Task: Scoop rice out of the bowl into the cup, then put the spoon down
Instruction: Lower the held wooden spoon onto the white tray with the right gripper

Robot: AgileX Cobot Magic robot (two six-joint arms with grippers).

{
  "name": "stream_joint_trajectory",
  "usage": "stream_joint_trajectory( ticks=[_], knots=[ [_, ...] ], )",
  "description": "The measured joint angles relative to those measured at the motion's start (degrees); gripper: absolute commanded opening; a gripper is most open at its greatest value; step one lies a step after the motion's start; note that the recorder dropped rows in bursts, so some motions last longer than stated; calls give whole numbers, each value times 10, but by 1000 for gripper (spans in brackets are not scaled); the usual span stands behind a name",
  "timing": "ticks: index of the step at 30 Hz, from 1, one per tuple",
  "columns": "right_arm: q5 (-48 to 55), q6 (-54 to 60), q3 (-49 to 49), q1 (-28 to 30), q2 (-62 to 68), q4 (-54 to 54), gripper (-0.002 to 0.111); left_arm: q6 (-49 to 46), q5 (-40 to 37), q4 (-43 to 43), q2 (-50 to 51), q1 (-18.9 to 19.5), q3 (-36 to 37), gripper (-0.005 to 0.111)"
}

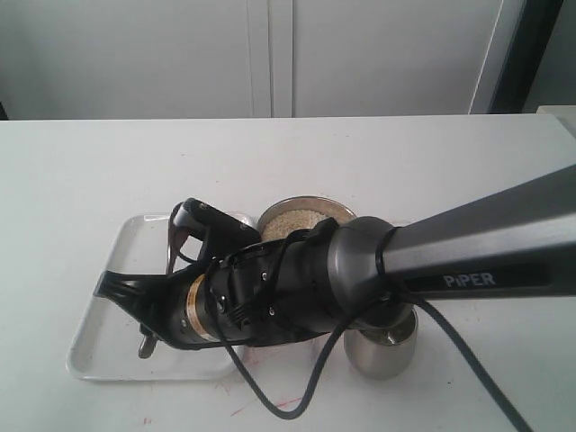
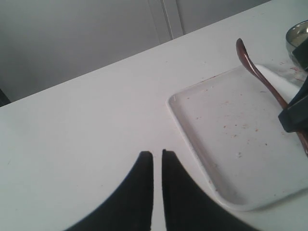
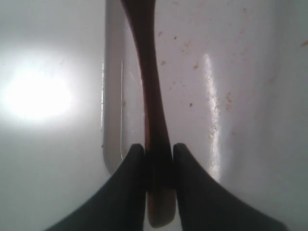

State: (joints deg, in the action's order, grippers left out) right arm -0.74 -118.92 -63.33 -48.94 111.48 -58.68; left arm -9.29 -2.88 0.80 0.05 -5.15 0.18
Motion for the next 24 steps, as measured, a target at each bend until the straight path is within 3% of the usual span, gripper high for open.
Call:
stream_joint_trajectory(
  ticks=[24],
  knots=[
    [16,25,-5,0,37,0,0,0,0,0,0,0,0,14]
  ],
)
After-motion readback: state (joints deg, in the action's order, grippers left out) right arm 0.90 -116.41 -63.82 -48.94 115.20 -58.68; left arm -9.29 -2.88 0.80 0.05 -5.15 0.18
